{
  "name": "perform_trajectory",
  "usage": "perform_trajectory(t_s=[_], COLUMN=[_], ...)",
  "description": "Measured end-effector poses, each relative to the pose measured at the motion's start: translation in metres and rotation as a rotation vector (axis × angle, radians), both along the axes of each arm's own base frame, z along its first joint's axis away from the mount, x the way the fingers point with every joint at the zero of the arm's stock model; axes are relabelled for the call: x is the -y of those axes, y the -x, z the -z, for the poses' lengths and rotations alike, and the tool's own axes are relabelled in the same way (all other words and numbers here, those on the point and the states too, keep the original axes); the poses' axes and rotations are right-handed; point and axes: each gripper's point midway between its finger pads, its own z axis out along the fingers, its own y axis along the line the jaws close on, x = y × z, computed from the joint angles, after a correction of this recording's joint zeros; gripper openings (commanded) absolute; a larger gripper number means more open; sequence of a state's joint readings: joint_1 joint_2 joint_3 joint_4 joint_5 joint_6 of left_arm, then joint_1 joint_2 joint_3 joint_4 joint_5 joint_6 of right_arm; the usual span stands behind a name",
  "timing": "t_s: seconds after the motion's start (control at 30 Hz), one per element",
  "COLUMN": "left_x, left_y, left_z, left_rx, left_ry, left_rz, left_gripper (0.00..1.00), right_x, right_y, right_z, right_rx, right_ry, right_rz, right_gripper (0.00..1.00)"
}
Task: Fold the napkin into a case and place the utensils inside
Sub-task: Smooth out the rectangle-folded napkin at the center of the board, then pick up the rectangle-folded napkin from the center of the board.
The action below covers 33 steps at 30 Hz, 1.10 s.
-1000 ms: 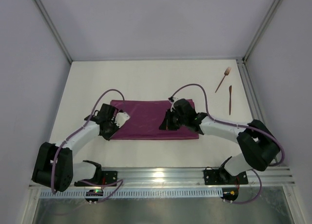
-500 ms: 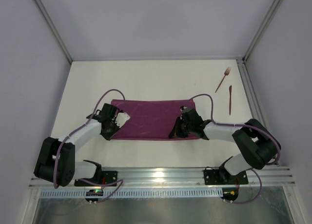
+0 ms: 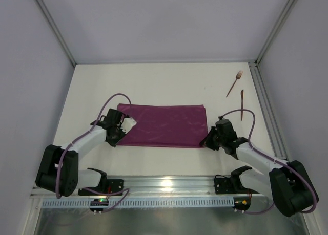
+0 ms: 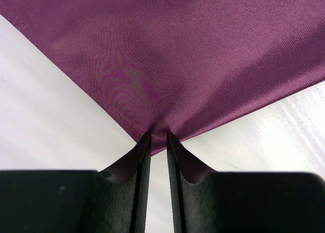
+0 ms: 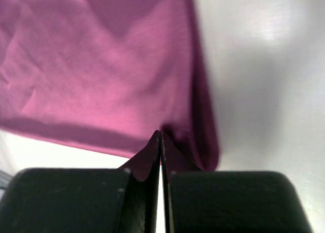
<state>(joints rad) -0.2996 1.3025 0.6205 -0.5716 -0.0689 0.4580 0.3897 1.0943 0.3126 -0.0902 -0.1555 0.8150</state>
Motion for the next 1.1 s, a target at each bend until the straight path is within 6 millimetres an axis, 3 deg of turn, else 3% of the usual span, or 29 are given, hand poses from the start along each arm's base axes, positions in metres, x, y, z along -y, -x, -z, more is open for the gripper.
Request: perform_trajectory(t_s=[0.2,0.37,0.43,0.57,0.67,0.93,1.1], left_x=[0.000,0.001,0.003,0.007,0.009,0.008,0.006], left_y=[0.000,0.002,0.005,0.013,0.011,0.013,0.014], left_z=[-0.001,-0.001,-0.002,-0.005,-0.011,-0.014,-0.014], left_rx=[0.010,0.013,0.003,-0.019,-0.005,-0.009,-0.010], left_ry=[0.005,0.016,0.027,0.059,0.069,0.066,0.055], left_rz=[0.002,0.004,0.005,0.008,0.007,0.005,0.002], left_gripper=[0.21,0.22,0.22,0.24,0.24,0.24,0.24], right_x=[0.036,0.050,0.052,0.057,0.056,0.058,0.051], right_y=[0.000,0.006,0.008,0.000,-0.005,0.017,0.016], right_z=[-0.002,-0.006,-0.010,-0.033,-0.041,-0.010,-0.006], right_rx=[-0.001,0.004,-0.003,0.028,0.057,-0.049,-0.053], right_ry=[0.053,0.083,0.101,0.144,0.149,0.155,0.112], right_rz=[0.115,0.137,0.131,0.115,0.102,0.089,0.094], right_gripper=[0.03,0.04,0.11,0.36,0.41,0.45,0.42])
